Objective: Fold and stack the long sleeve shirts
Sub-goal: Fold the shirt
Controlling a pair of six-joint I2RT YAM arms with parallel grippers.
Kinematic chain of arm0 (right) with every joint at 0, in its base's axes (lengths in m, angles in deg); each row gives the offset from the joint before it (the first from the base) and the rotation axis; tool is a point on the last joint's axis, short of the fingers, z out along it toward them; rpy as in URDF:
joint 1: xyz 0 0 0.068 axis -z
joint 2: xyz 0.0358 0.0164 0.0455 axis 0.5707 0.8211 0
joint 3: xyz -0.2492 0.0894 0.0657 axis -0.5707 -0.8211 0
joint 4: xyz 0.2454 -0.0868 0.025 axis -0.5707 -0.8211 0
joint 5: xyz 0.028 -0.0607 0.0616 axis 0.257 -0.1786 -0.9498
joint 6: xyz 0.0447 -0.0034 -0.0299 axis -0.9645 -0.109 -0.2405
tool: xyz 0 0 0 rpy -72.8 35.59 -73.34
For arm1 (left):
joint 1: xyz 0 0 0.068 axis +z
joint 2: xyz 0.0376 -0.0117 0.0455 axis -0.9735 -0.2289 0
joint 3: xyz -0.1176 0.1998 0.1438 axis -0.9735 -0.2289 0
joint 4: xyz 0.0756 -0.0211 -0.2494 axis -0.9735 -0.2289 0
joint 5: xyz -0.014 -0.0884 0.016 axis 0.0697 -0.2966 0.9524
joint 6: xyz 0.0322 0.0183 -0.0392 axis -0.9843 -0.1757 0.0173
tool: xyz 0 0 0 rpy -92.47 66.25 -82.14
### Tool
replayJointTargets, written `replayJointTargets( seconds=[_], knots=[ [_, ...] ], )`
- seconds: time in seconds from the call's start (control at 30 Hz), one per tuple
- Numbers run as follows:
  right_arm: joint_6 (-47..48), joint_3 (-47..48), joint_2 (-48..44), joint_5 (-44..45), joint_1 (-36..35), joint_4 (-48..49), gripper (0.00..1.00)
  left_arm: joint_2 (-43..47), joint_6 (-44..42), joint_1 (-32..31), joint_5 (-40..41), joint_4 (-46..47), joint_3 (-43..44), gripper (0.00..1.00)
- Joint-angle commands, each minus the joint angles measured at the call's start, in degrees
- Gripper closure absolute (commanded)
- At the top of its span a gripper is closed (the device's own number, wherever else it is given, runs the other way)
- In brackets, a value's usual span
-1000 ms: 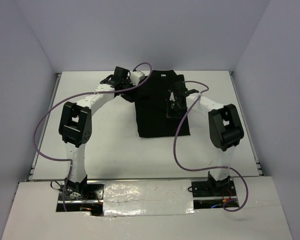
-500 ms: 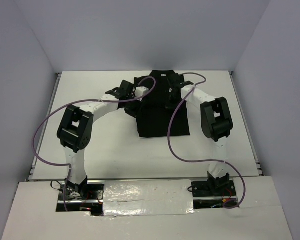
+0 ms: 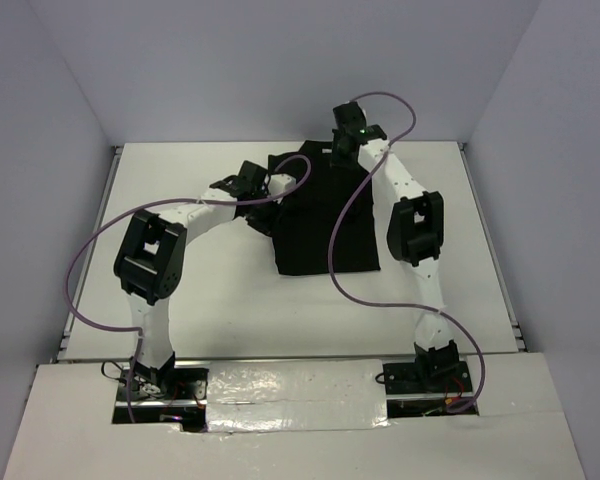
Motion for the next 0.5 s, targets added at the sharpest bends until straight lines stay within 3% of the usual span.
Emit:
replayJointTargets(
  seconds=[0.0, 0.1, 0.23, 0.4, 0.47],
  knots=[
    [1.8, 9.9, 4.1, -0.1, 3.2, -5.0, 1.00, 0.8, -2.7, 0.2, -0.1, -0.8, 2.0, 0.53],
    [3.7, 7.8, -2.2, -4.6, 4.2, -3.9, 1.00, 0.6, -4.3, 0.2, -0.4, -1.3, 3.0, 0.53],
    [6.6, -20.1, -18.3, -8.0, 3.6, 6.4, 1.00, 0.1, -4.1, 0.3, 0.6, -1.0, 3.4, 0.53],
    [3.9, -42.1, -31.8, -12.4, 2.8, 9.2, 1.00, -0.7, -2.7, 0.6, 0.8, -0.2, 4.0, 0.53],
    [2.7, -45.6, -32.9, -13.4, 2.0, 8.9, 1.00, -0.9, -2.2, 0.6, 0.5, 0.4, 4.1, 0.53]
  ],
)
